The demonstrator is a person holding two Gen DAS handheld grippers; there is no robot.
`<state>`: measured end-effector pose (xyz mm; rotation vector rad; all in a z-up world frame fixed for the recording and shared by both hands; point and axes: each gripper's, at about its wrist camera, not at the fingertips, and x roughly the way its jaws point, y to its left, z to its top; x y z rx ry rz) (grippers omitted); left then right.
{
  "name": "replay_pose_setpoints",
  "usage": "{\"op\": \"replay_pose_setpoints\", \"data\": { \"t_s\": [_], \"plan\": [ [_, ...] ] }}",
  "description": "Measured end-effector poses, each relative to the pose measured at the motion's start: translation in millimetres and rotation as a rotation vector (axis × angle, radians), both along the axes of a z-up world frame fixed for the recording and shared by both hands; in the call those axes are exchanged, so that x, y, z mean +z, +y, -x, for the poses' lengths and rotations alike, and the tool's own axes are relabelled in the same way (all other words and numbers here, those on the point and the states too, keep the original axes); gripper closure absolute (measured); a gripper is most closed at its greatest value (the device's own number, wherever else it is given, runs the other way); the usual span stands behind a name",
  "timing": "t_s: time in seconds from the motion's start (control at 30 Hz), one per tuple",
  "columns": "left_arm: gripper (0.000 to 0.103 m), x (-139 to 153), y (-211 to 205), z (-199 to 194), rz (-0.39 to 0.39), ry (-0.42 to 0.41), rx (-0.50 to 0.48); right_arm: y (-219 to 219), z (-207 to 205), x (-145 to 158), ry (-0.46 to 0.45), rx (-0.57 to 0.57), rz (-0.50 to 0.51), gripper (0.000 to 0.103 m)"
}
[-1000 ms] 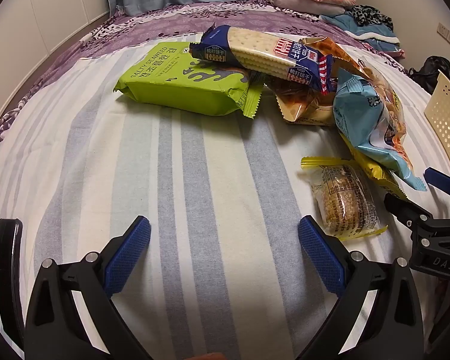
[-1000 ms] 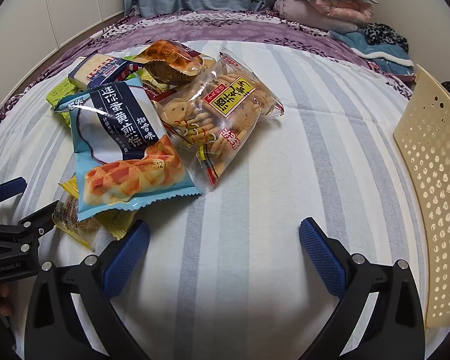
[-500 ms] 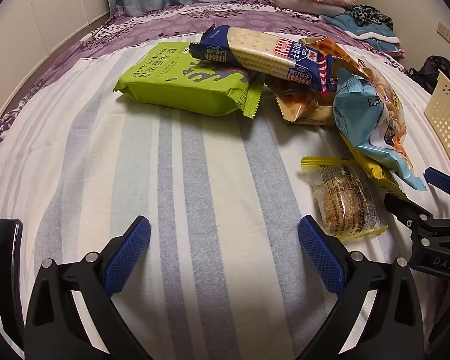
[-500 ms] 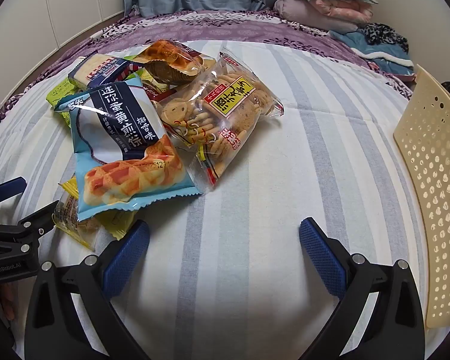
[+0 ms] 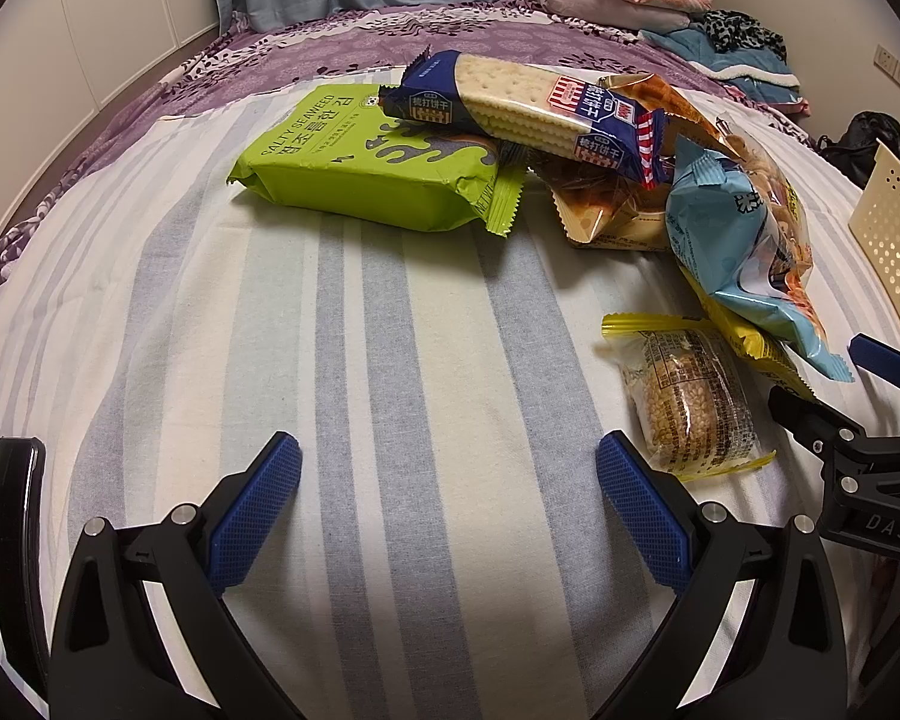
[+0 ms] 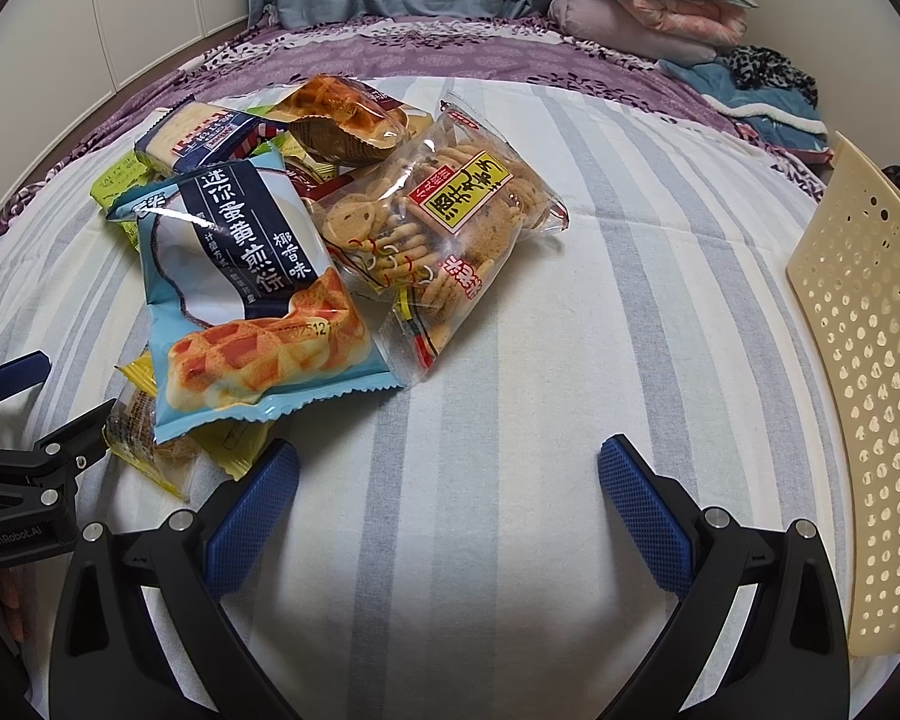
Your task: Organize snacks
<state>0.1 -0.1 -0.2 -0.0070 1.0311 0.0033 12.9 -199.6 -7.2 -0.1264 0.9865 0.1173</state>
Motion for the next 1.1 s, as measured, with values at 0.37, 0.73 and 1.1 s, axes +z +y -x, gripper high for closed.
{"op": "replay_pose_setpoints", "data": {
  "t_s": [0.37, 0.73, 1.1],
  "plan": [
    [0.003, 0.1, -0.2, -0.3, 0.000, 0.001, 0.000, -0.6, -0.2, 0.2, 0.001, 0.000, -0.001, 0.005],
    [0.003, 0.1, -0.2, -0.3, 0.000, 0.000, 0.000, -0.2, 0.7, -1.7, 0.001, 0.000, -0.001, 0.005],
    [0.002, 0.1, -0.1, -0.2, 0.000, 0.000, 0.000, 0.1, 0.7, -1.6, 0.001, 0.000, -0.001, 0.005]
  ]
}}
